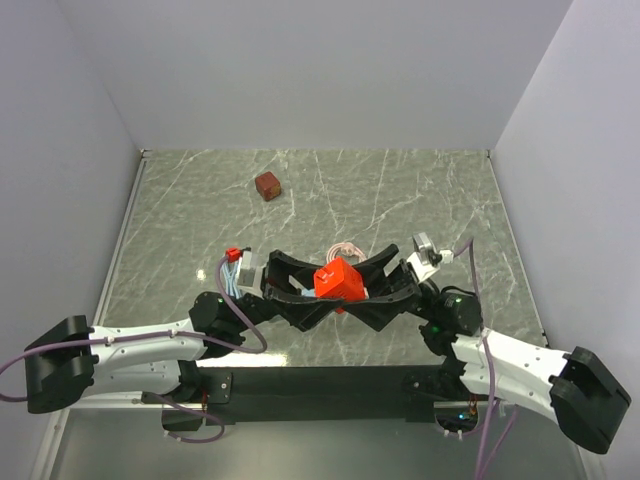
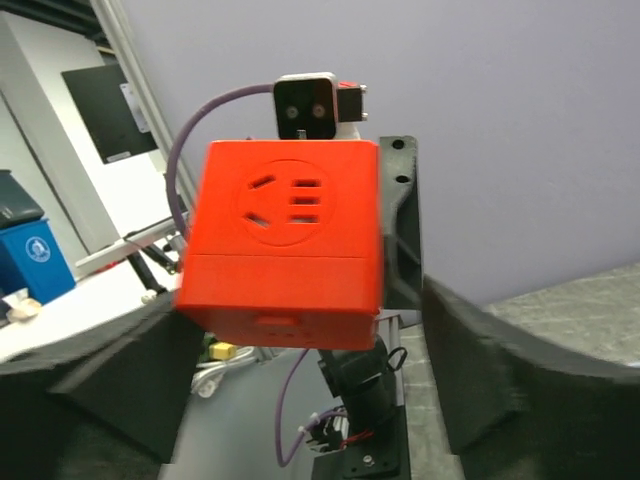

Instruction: Insert the plug

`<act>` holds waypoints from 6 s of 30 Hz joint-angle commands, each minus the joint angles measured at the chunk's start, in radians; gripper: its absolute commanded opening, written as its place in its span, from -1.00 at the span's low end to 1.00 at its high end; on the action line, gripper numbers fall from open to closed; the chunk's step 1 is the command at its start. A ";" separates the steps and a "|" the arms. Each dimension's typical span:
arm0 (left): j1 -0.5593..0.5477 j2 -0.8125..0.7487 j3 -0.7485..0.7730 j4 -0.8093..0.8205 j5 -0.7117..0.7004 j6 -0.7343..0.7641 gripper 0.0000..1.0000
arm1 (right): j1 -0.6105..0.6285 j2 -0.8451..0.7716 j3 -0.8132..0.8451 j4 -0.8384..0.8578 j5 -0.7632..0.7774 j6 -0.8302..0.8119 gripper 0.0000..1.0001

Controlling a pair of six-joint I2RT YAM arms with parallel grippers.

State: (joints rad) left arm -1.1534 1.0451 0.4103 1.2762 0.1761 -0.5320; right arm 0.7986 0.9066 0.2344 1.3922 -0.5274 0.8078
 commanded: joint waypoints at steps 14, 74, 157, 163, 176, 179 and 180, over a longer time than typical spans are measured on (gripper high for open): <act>-0.014 0.007 0.032 0.322 0.000 0.036 -0.51 | 0.002 -0.184 -0.083 0.266 0.136 -0.131 -1.00; 0.133 0.119 -0.484 -0.114 -0.917 -0.069 0.99 | 0.034 0.089 0.726 -1.840 0.564 -0.404 -1.00; 0.184 0.009 -0.308 -0.801 -1.061 -0.508 0.42 | 0.002 -0.390 0.402 -1.632 0.311 -0.489 -1.00; 0.340 0.081 -0.308 -0.672 -0.986 -0.454 -0.98 | 0.001 -0.406 0.393 -1.630 0.302 -0.484 -1.00; 0.771 0.128 -0.218 -0.326 -0.413 -0.067 -0.99 | 0.001 -0.373 0.405 -1.656 0.333 -0.489 -1.00; 0.905 0.173 -0.170 -0.285 -0.161 0.007 -0.99 | 0.001 -0.377 0.410 -1.667 0.342 -0.489 -1.00; 0.917 0.185 -0.147 -0.300 -0.129 0.027 -0.99 | 0.001 -0.376 0.408 -1.668 0.345 -0.489 -1.00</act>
State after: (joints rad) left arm -0.2974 1.2060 0.1791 0.8219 -0.2405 -0.6342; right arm 0.8043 0.5404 0.6270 -0.3256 -0.2005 0.3271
